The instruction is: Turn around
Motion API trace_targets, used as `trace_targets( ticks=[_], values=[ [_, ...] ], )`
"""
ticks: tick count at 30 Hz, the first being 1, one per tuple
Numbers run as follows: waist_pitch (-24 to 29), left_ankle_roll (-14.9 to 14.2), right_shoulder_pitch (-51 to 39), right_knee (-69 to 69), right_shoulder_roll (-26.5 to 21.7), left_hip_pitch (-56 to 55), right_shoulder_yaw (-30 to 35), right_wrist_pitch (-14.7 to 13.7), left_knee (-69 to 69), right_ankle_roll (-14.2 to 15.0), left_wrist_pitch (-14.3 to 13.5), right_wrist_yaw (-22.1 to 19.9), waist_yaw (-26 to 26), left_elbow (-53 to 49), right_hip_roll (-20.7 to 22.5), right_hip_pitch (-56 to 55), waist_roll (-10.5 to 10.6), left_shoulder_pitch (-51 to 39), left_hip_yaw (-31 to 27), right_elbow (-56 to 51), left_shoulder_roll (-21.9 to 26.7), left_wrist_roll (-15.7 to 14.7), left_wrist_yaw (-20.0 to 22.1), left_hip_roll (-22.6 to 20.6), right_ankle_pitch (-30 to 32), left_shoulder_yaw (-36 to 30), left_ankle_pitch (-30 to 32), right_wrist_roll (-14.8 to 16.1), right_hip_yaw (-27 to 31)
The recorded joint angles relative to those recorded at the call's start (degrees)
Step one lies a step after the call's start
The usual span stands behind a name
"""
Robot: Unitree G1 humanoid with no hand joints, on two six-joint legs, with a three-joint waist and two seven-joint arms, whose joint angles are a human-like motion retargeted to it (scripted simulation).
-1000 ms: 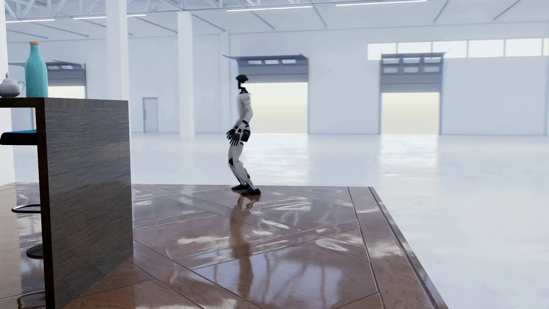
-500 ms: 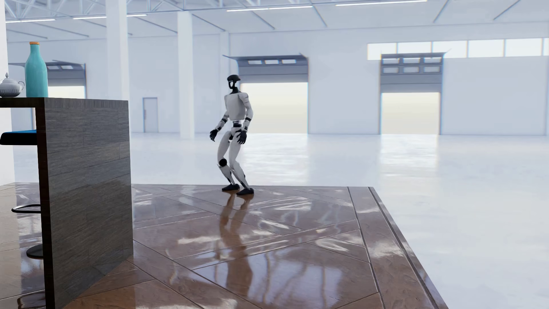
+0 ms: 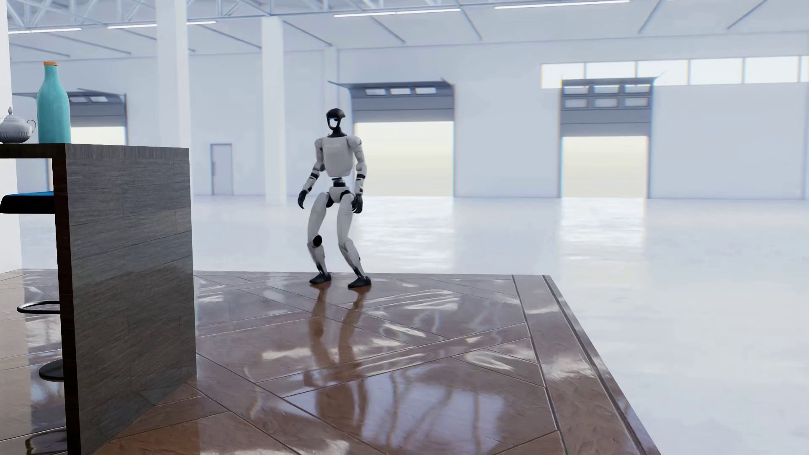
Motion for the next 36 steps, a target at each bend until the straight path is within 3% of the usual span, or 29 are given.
trace_targets(
  ticks=[1,4,5,6,7,8,9,10,11,12,14,16,17,18,19,20,21,22,24,26,27,28,29,30,31,32,33,34,36],
  values=[
    [-0.31,-0.66,0.18,-1.72,-0.77,-1.07,1.78,-0.05,2.46,8.64,-0.36,-0.11,-0.56,-0.83,-0.41,1.90,0.49,0.51,1.96,1.04,-1.33,0.07,0.25,1.33,0.11,-0.73,0.25,0.21,-0.77],
    [-0.42,-2.94,-3.77,-1.85,1.70,-4.95,4.00,2.37,6.04,8.59,0.22,-2.77,0.55,-2.27,-1.86,5.13,2.93,-0.27,9.59,0.16,0.20,-0.96,-3.05,6.10,-2.09,3.27,1.19,1.20,-5.77],
    [0.32,-2.08,-6.33,3.96,3.13,-4.79,5.69,3.62,5.86,8.92,-1.27,-4.56,0.81,0.56,-2.62,3.94,4.17,-0.39,9.17,-1.19,0.73,-1.13,-3.86,6.15,-1.32,4.62,-0.49,2.49,-6.52],
    [0.50,1.16,-6.88,13.19,3.35,-4.50,6.95,4.87,5.66,5.50,-2.68,-5.42,0.28,2.31,-2.81,-0.38,4.18,0.42,7.65,-3.42,2.76,-1.62,-3.78,4.70,4.93,4.30,-0.49,3.76,-4.85],
    [-0.32,0.14,-5.38,19.22,3.82,-4.02,5.88,5.21,4.21,-1.45,-4.14,-5.05,0.13,3.47,-1.54,-4.29,3.23,1.54,5.83,-2.53,4.79,-2.16,-2.99,3.49,11.02,3.77,0.03,4.52,-2.17],
    [-0.42,0.31,-3.54,17.31,2.47,-2.94,3.14,5.84,2.68,-6.05,-4.58,-3.36,0.66,3.23,-0.28,-6.10,2.41,1.35,4.29,-1.95,3.88,-2.63,-1.34,2.52,10.37,3.10,0.53,4.47,0.13],
    [-0.50,0.07,-2.69,8.36,2.30,-2.68,0.10,6.45,1.95,-7.88,-3.56,-1.39,0.13,1.86,-0.60,-7.03,0.50,1.11,3.48,-2.11,2.20,-2.40,0.41,1.15,4.98,0.95,0.64,2.99,0.95],
    [-0.64,-0.18,-1.28,1.45,1.10,-2.98,-1.60,6.09,2.98,6.51,-1.78,0.18,-0.37,1.05,-1.25,-4.89,-0.14,-0.10,2.96,-0.28,-0.28,-1.75,1.63,0.98,4.01,-0.68,-0.02,1.27,1.08],
    [-0.38,-0.29,-2.10,0.76,-0.80,-2.91,-0.26,6.16,3.92,9.19,-0.69,0.74,-0.15,0.87,-1.39,-3.47,0.00,-0.24,3.38,1.13,-1.25,-1.10,1.78,1.83,3.64,-0.75,-0.08,-0.28,-0.14],
    [0.01,-1.13,-1.76,0.42,-0.42,-3.43,1.92,5.97,4.89,9.01,0.58,0.26,-0.92,-0.75,-2.40,-2.06,-0.34,0.45,4.20,-0.67,-0.50,-0.83,1.02,2.21,2.89,0.02,1.35,-1.35,-1.86],
    [-0.25,-3.23,-4.04,-1.24,0.73,-3.73,3.40,4.82,3.24,9.05,1.44,-0.69,0.34,-0.67,-3.30,0.74,1.53,1.14,8.27,-0.34,-0.97,-0.72,-1.29,5.30,2.12,2.45,0.85,-1.63,-5.55],
    [0.79,0.15,-7.56,2.27,3.66,-2.54,6.08,3.75,3.41,9.24,0.18,-2.52,2.02,1.69,-4.25,2.05,3.05,1.42,7.32,-1.15,1.21,-1.07,-3.57,4.98,2.33,4.21,0.50,0.65,-6.47],
    [1.11,0.05,-7.30,10.17,3.42,-2.20,7.74,3.09,2.83,6.60,-0.74,-3.09,1.33,3.06,-4.38,-1.54,3.60,1.06,5.76,-3.15,2.74,-0.95,-3.82,3.89,7.90,3.13,0.86,1.69,-4.57],
    [0.57,0.02,-5.12,13.32,2.74,-1.28,6.26,2.10,1.15,-0.36,-1.61,-2.82,0.84,2.18,-2.68,-4.52,3.28,1.24,4.60,-2.45,3.34,-0.68,-3.16,3.35,12.40,2.63,1.47,2.52,-1.69],
    [-0.23,-0.05,-1.86,9.61,3.03,-0.36,3.12,1.59,-0.48,-6.88,-2.66,-2.20,-0.18,0.89,-1.79,-5.86,2.26,1.65,3.63,-2.58,2.98,-0.40,-2.09,2.56,10.42,1.51,1.91,2.84,0.31],
    [-0.71,-0.12,0.22,-0.86,2.34,-0.28,0.16,1.35,0.11,-8.12,-3.78,-1.33,-1.33,0.46,-2.22,-4.24,1.43,0.73,2.62,-1.04,1.07,-0.05,-0.84,1.78,4.71,0.48,1.32,2.65,1.26],
    [-1.64,-0.26,1.00,-3.72,0.48,-1.16,1.08,1.96,1.43,10.08,-4.16,-1.04,-1.28,0.31,-2.73,-2.41,1.05,-0.11,2.08,-0.10,-0.42,0.13,0.03,1.78,6.65,-0.26,0.46,2.27,1.71],
    [-1.61,-0.46,1.44,-4.25,-0.33,-1.62,1.76,3.00,2.60,11.90,-3.30,-1.05,-1.39,-1.43,-2.88,-1.05,1.38,-0.48,3.36,-1.45,-0.82,-0.03,0.18,3.11,6.99,-0.92,-0.05,1.78,0.09],
    [-1.16,-0.17,-1.21,-4.40,-0.93,-2.23,1.79,4.87,3.99,12.17,-2.14,-0.93,-1.17,-2.50,-4.09,1.40,2.09,-0.46,6.69,-1.97,0.75,-0.85,-1.81,5.21,5.56,1.10,-0.42,1.11,-3.15],
    [-1.46,0.66,-4.34,-4.16,2.52,-2.07,4.31,5.89,4.51,12.60,-1.98,-2.33,0.46,1.02,-5.25,3.23,2.04,0.92,5.55,-3.11,1.86,-1.30,-3.79,4.25,3.61,3.32,-1.47,0.92,-3.97],
    [-0.33,0.90,-6.72,-0.40,2.50,-1.66,5.63,6.05,5.03,12.16,-1.48,-2.67,1.14,2.02,-5.32,2.56,2.30,0.86,4.30,-3.30,2.23,-1.57,-3.67,3.64,4.87,4.29,-1.86,0.76,-3.41],
    [0.70,1.14,-7.27,5.97,3.53,-0.73,5.03,5.75,4.27,7.58,-1.54,-2.86,1.15,2.59,-5.26,0.06,1.88,1.42,3.31,-3.89,2.76,-1.86,-2.74,2.73,8.47,3.96,-1.56,0.23,-1.92],
    [0.60,1.21,-5.23,11.29,3.76,0.20,4.52,4.75,2.26,-2.97,-2.62,-2.27,1.16,4.32,-4.12,-2.92,0.52,2.09,2.13,-3.13,3.39,-1.81,-1.43,1.64,12.43,4.25,-0.70,-0.50,0.32],
    [0.73,1.02,-4.14,10.00,2.74,0.57,2.62,4.69,1.46,-9.03,-2.31,-0.54,-0.49,2.32,-2.06,-4.77,-0.44,3.14,2.49,-3.25,3.24,-1.67,-0.15,2.06,9.74,4.30,-0.48,-0.99,0.20],
    [1.54,0.76,-3.98,4.50,3.22,0.35,-0.12,5.35,2.63,-11.63,-1.43,0.68,-3.56,-0.78,-0.74,-6.33,-2.09,3.21,4.61,-4.65,2.88,-1.88,0.64,2.45,6.67,4.11,-0.05,-1.01,-1.07],
    [2.25,0.46,-4.20,0.25,1.11,-3.28,-0.43,6.04,10.52,-5.76,-0.92,0.64,-6.42,-2.82,0.78,-6.21,-2.20,1.42,6.29,-4.60,1.09,-2.14,0.33,3.38,8.89,4.49,2.20,-0.51,0.27],
    [0.89,-0.16,-2.52,-1.61,1.06,-4.30,0.72,6.49,11.74,6.61,-0.58,-0.79,-8.40,-3.96,1.19,-5.98,-2.43,-0.46,6.72,-2.93,0.62,-2.34,-1.19,3.48,9.59,2.43,2.74,1.20,2.24],
    [0.19,-1.09,-0.32,-2.74,2.48,-3.28,0.90,7.02,10.36,9.22,-0.01,-2.26,-10.63,-5.25,1.69,-5.43,-2.20,-3.31,6.67,-1.52,0.27,-2.63,-3.30,3.78,9.95,0.67,2.24,3.87,2.78],
    [0.04,-2.81,2.46,-5.69,3.20,-3.27,2.04,8.02,10.46,8.97,-2.21,-4.03,-14.87,-5.83,2.59,-4.02,-0.51,-7.93,6.18,0.40,-0.25,-3.97,-8.61,4.33,11.34,1.57,4.33,9.38,2.92]
  ],
)
